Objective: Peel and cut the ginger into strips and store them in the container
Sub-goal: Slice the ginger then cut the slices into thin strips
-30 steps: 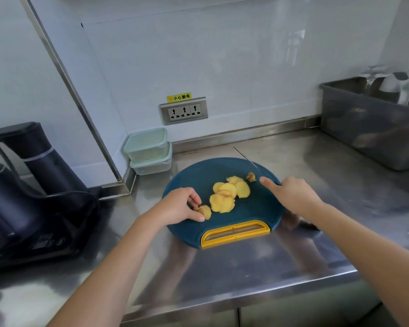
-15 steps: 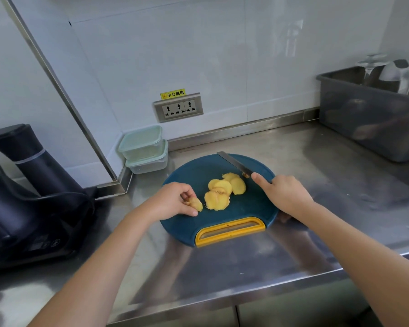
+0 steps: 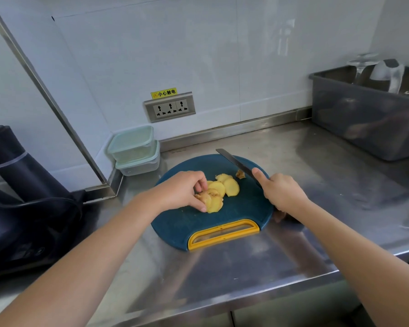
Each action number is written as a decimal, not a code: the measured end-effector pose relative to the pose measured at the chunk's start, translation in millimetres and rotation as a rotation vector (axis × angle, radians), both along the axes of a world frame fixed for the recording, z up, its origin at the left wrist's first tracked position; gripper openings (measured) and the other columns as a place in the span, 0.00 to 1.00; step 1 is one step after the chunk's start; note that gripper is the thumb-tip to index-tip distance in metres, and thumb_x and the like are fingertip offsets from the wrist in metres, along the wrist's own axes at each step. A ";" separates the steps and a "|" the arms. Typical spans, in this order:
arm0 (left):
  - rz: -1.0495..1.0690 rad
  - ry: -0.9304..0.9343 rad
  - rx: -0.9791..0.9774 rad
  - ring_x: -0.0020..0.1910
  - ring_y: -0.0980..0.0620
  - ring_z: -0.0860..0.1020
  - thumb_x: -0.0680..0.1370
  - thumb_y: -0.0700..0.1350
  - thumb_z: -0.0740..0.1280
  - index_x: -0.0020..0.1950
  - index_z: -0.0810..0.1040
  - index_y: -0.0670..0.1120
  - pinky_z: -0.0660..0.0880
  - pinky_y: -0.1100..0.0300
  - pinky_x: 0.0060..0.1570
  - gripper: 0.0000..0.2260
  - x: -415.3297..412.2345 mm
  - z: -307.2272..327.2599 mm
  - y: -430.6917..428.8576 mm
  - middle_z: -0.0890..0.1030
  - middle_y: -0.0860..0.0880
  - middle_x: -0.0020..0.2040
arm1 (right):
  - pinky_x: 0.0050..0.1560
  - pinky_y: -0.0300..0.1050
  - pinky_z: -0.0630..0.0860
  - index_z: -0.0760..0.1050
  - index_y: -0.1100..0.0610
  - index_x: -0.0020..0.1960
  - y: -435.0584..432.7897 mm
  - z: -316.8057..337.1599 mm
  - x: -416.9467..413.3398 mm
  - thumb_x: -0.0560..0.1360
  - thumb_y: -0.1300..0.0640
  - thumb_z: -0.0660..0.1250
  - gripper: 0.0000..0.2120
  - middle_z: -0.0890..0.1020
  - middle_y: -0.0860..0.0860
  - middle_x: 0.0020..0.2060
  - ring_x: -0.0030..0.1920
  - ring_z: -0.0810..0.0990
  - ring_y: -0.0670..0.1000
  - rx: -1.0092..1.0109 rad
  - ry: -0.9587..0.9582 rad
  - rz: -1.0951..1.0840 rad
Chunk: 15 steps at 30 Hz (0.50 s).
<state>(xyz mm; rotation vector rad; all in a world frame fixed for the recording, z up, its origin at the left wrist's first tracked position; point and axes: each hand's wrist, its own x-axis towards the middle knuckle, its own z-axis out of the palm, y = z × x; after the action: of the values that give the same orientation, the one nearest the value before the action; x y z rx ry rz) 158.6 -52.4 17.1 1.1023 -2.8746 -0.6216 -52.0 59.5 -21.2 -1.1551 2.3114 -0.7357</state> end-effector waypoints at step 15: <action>0.049 0.346 -0.041 0.73 0.52 0.58 0.73 0.55 0.70 0.76 0.53 0.59 0.60 0.56 0.71 0.36 -13.8 -57.8 26.8 0.58 0.52 0.75 | 0.28 0.41 0.66 0.70 0.59 0.36 -0.8 -1.5 1.6 0.79 0.34 0.46 0.32 0.74 0.55 0.33 0.31 0.74 0.51 0.023 0.042 0.007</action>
<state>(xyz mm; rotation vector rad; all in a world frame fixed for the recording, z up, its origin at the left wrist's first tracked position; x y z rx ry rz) 144.8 -25.6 -40.7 0.9490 -2.5472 -0.6728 -50.4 58.7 -22.6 -1.1787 2.3426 -0.6864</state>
